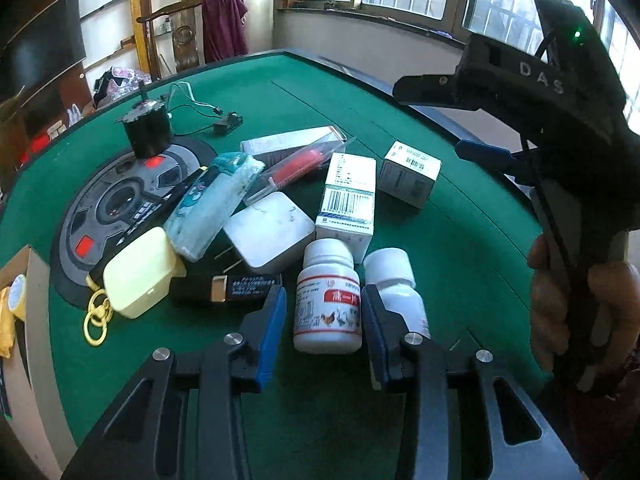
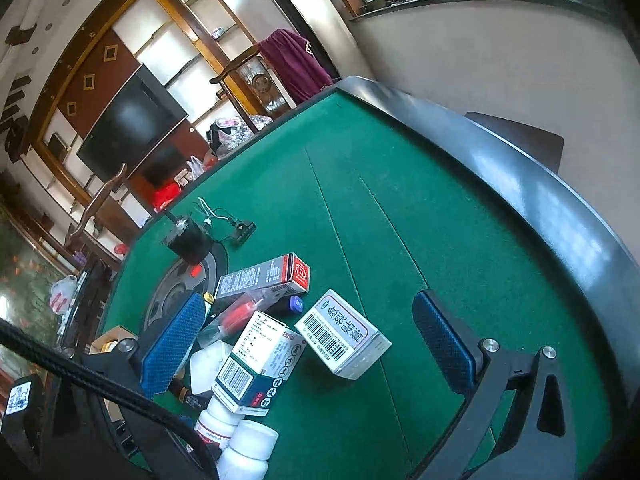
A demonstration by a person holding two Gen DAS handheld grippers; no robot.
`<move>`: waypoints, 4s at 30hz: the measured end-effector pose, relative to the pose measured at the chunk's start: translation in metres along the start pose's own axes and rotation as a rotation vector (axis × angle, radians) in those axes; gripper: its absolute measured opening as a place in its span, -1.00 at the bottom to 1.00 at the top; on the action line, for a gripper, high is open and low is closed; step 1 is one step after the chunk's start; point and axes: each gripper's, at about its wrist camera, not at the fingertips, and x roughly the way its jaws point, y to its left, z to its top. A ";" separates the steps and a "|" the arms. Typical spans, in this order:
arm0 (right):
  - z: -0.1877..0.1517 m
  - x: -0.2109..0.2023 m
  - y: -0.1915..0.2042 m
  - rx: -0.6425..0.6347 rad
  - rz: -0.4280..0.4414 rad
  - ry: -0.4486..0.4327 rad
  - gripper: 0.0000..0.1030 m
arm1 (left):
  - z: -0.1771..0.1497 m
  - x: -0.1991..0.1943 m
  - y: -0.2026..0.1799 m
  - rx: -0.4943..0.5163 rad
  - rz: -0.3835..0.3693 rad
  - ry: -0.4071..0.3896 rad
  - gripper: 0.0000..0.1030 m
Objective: Organize objects
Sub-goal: 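Grasp the white medicine bottle with red label using the left gripper, then grasp a white medicine box with the right gripper while the left holds the bottle, then lower the bottle and box into the cardboard tray and open both grippers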
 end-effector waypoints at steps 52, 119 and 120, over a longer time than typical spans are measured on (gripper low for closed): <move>-0.038 0.053 0.076 -0.117 -0.258 0.252 -0.36 | -0.160 -0.176 0.167 -0.479 0.029 -0.377 -0.41; -0.158 0.138 0.332 -0.424 0.204 0.576 -0.13 | -0.180 -0.192 0.313 -0.833 0.026 -0.370 0.14; -0.154 0.130 0.330 -0.430 0.207 0.559 -0.11 | -0.180 -0.192 0.311 -0.834 0.017 -0.371 0.14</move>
